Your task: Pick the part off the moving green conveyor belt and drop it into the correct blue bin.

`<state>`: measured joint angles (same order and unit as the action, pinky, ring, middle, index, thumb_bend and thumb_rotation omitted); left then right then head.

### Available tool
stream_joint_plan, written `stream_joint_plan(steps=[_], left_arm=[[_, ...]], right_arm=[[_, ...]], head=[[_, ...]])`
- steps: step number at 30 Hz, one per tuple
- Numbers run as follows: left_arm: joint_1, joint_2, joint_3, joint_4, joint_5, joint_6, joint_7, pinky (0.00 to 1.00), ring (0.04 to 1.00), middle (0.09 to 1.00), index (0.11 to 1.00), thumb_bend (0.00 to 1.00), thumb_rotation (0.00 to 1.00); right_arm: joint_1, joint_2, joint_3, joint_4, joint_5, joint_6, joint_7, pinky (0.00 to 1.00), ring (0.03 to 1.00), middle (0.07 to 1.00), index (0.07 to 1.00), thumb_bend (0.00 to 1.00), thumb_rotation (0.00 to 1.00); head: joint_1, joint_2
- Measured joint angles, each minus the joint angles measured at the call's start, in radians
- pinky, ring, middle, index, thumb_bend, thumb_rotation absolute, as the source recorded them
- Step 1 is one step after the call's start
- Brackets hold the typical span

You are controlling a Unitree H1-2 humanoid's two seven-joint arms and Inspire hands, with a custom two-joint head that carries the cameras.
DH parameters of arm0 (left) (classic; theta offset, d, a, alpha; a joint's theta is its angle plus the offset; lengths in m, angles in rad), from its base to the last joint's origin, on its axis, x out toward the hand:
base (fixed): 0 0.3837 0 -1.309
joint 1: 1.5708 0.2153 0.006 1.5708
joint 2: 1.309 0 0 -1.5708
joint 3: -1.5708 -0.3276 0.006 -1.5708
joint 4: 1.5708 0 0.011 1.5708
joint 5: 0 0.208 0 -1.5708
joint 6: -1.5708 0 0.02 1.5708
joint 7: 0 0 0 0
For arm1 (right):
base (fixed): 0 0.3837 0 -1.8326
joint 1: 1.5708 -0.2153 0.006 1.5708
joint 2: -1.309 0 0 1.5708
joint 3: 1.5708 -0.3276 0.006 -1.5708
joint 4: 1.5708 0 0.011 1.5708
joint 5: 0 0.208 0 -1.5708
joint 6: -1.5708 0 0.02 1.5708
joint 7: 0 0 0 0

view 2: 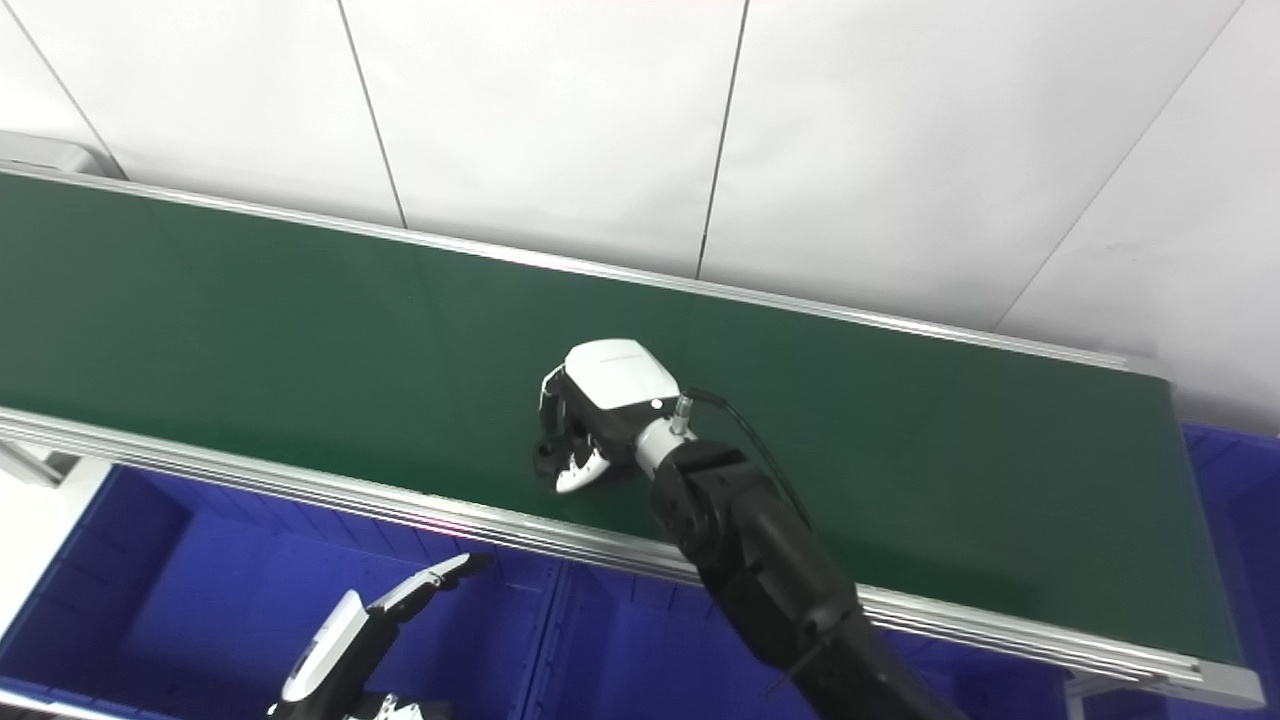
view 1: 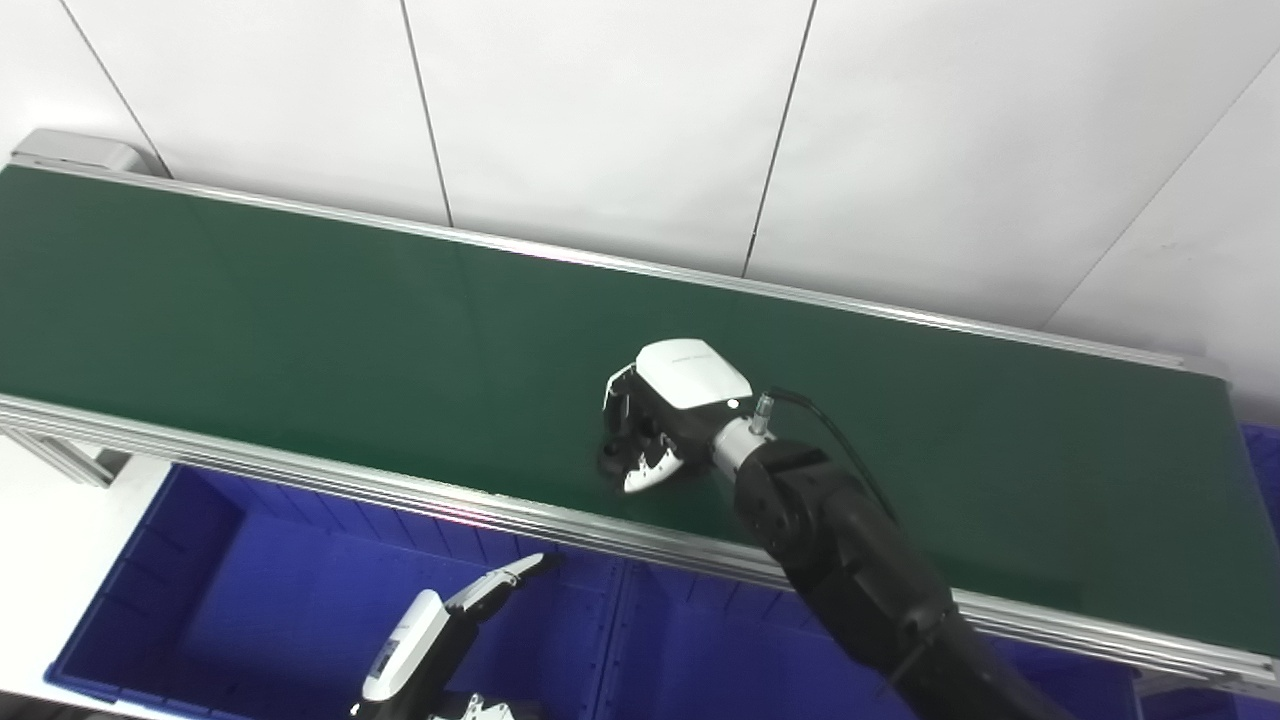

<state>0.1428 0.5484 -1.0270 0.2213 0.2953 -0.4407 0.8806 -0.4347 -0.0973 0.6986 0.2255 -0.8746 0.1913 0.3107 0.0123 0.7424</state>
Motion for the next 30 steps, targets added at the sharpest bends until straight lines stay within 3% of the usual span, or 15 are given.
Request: stream_joint_plan(steps=[10, 15, 18, 24, 30], left_arm=[[0.000, 0.000, 0.000, -0.001, 0.000, 0.000, -0.006, 0.79, 0.846, 0.867, 0.859, 0.75, 0.90], [0.003, 0.000, 0.005, -0.011, 0.000, 0.000, -0.013, 0.79, 0.843, 0.865, 0.858, 0.75, 0.90], [0.003, 0.001, 0.005, -0.026, 0.000, 0.000, -0.013, 0.79, 0.839, 0.863, 0.856, 0.75, 0.90], [0.017, 0.003, 0.011, -0.039, 0.000, 0.000, -0.014, 0.79, 0.838, 0.861, 0.855, 0.75, 0.90], [0.040, 0.019, 0.030, -0.084, -0.002, -0.001, -0.034, 0.79, 0.838, 0.860, 0.855, 0.75, 0.88]], right_arm=[[0.067, -0.012, -0.108, -0.301, 0.024, 0.041, 0.069, 0.34, 0.373, 0.453, 0.543, 0.51, 0.00], [0.137, -0.025, -0.143, -0.440, 0.015, 0.070, 0.104, 0.22, 0.399, 0.499, 0.492, 0.52, 0.00], [0.172, -0.034, -0.168, -0.520, 0.006, 0.081, 0.119, 0.27, 0.410, 0.499, 0.486, 0.52, 0.00], [0.248, -0.042, -0.205, -0.644, -0.017, 0.107, 0.160, 0.25, 0.380, 0.473, 0.510, 0.51, 0.00], [0.375, -0.067, -0.249, -0.752, 0.012, 0.106, 0.180, 0.20, 0.406, 0.503, 0.485, 0.52, 0.00]], head=[[-0.005, 0.006], [-0.008, 0.017], [-0.009, 0.025], [-0.018, 0.037], [-0.049, 0.083]])
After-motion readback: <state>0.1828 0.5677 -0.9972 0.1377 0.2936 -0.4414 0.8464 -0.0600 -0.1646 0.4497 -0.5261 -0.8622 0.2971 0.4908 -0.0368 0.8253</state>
